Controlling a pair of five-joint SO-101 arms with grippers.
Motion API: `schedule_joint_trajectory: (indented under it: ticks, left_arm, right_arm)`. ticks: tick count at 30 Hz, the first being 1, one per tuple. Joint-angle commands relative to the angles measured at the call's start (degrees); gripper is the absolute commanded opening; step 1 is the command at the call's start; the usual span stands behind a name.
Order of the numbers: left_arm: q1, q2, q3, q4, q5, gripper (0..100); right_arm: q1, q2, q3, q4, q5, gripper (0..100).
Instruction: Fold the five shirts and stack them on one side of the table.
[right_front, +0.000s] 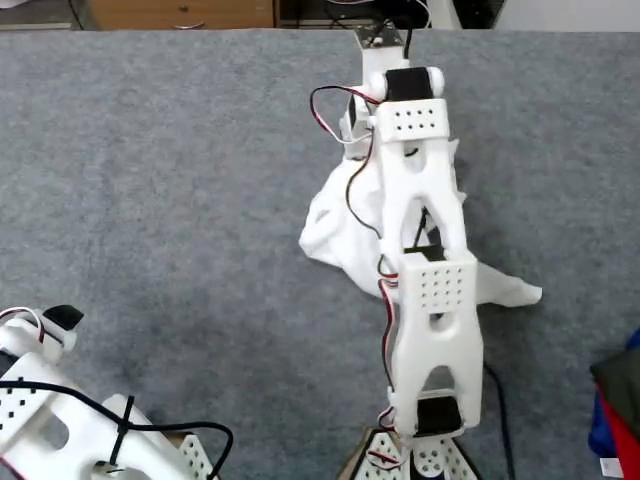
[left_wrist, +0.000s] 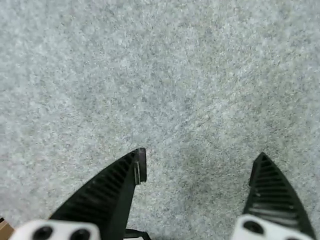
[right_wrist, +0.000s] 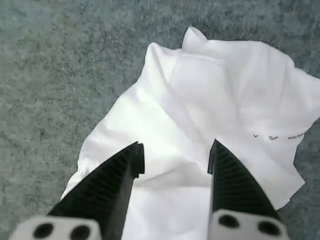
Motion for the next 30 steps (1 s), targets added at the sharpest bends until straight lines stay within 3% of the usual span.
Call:
schedule_joint_trajectory:
  ticks: [1,7,21,27,30]
  left_arm:
    - [-0.53,-0.66,-0.62,0.26,-0.53,33]
    - [-0.18,-0.66,-0.70,0.18,-0.53,33]
    - [-0.18,-0.66,-0.70,0.18,-0.53,33]
    - [-0.26,-0.66,-0.70,0.18,-0.53,33]
    - [-0.35,-0.66,-0.70,0.26,-0.53,33]
  right_arm:
    - [1.63,0.84,-2.68,-1.14,0.18,22.1]
    - [5.05,4.09,-2.68,-0.97,0.18,22.1]
    - [4.88,8.40,-2.86,-1.23,0.18,21.3]
    - [5.05,8.66,-7.69,-0.97,0.18,2.0]
    - [5.14,8.66,-10.33,-0.79,0.18,1.6]
